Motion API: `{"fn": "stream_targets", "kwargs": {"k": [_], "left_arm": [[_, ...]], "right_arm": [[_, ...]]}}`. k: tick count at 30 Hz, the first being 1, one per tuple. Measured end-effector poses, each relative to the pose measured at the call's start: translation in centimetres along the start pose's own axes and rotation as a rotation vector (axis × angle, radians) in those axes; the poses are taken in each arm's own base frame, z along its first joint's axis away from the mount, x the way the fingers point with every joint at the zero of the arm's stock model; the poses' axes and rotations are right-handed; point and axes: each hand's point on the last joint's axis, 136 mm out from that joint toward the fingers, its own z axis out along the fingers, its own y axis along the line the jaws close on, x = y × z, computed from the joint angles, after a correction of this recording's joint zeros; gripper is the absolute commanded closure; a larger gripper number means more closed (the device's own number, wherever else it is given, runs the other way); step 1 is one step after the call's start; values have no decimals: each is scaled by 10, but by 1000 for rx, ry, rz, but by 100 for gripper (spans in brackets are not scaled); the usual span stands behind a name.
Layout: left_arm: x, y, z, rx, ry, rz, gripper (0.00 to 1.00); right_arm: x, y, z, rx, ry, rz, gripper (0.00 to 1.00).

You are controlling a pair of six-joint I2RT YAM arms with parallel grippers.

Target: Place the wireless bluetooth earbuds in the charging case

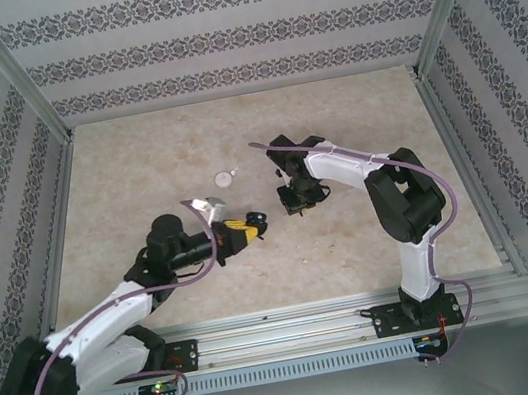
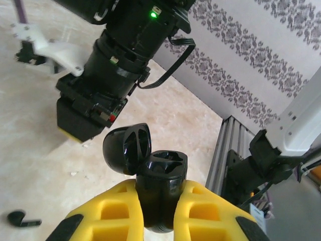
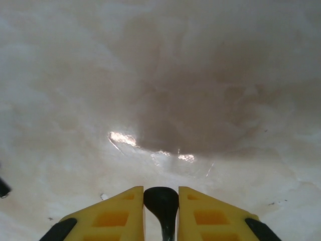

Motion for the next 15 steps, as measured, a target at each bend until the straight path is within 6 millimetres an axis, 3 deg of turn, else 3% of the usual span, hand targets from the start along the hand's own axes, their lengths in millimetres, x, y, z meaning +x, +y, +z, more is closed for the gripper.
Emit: {"fn": "stream_targets", "kwargs": {"k": [5, 10, 15], "left_arm": [[9, -3, 20, 34, 18, 86, 100], [-3, -3, 22, 24, -32, 157, 100], [-7, 0, 21, 4, -50, 191, 100]], "right_arm": [[3, -2, 9, -1, 0, 7, 78], [12, -6, 21, 7, 26, 11, 74], [11, -4, 20, -15, 24, 20, 62]]}}
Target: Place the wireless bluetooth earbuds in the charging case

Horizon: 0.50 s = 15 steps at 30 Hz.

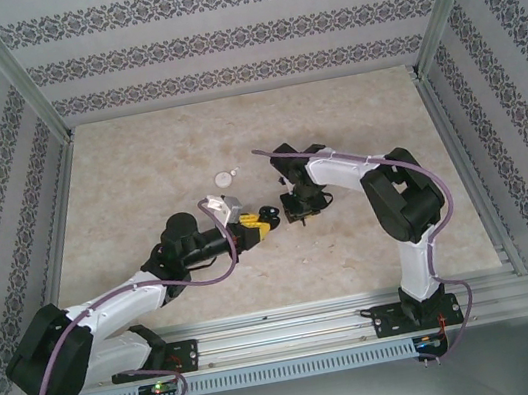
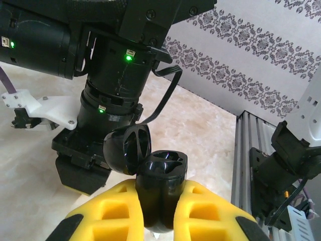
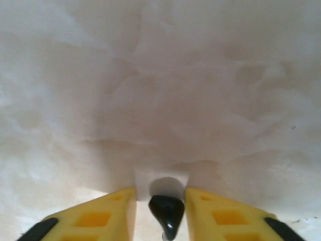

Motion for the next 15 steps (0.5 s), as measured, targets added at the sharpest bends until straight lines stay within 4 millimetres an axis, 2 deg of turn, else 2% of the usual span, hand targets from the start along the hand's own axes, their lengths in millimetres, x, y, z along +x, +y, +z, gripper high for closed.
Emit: {"fn": "stream_targets", "kwargs": {"k": [8, 15], "left_arm": [[-3, 6, -1, -41, -11, 48, 100], [-6, 6, -4, -54, -18, 83, 100]], "right_arm": [[6, -2, -8, -2, 38, 3, 57], [-8, 2, -32, -35, 30, 7, 57]]}}
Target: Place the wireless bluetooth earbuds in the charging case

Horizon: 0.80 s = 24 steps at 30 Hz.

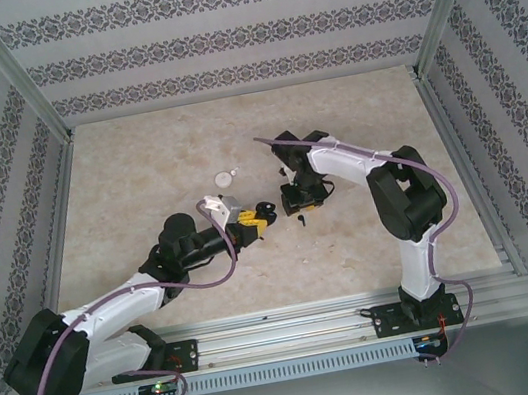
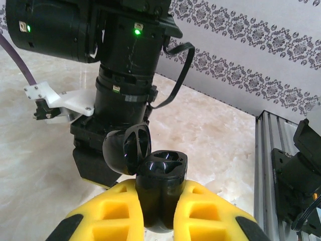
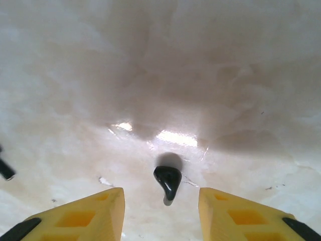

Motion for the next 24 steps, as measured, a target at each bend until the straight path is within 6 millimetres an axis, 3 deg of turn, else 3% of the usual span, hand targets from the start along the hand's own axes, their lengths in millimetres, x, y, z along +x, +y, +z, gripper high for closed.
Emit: {"fn": "stream_targets", "kwargs": {"k": [9, 24], "left_arm": [[24, -1, 0, 23, 46, 2, 100], [31, -6, 4, 68, 40, 1, 100]], "right_arm": [[-6, 2, -15, -9, 11, -11, 58], [4, -4, 8, 28, 93, -13, 58]]}}
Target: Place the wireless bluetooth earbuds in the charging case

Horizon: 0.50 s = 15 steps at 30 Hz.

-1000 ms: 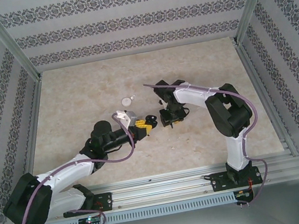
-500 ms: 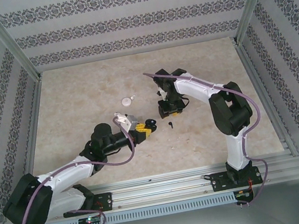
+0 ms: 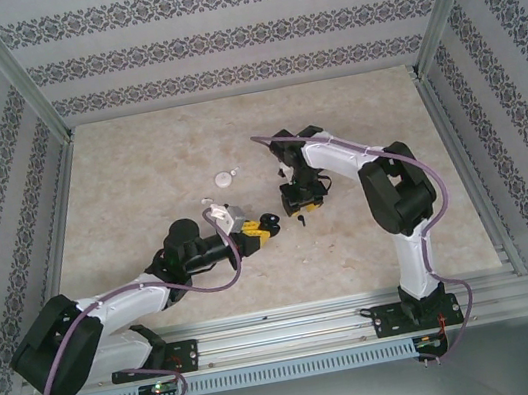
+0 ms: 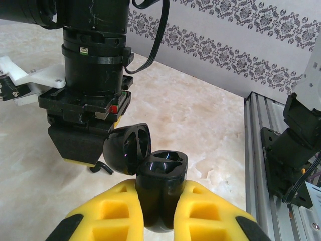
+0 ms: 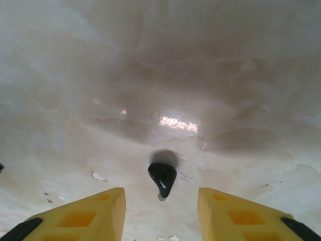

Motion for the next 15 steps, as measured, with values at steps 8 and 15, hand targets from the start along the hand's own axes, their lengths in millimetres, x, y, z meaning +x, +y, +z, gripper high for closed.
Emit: {"fn": "stream_targets", "kwargs": {"k": [8, 15], "left_arm": [[-4, -3, 1, 8, -15, 11, 100], [0, -1, 3, 7, -8, 7, 100]], "right_arm": [[1, -2, 10, 9, 27, -14, 59], [6, 0, 24, 28, 66, -31, 61]]}}
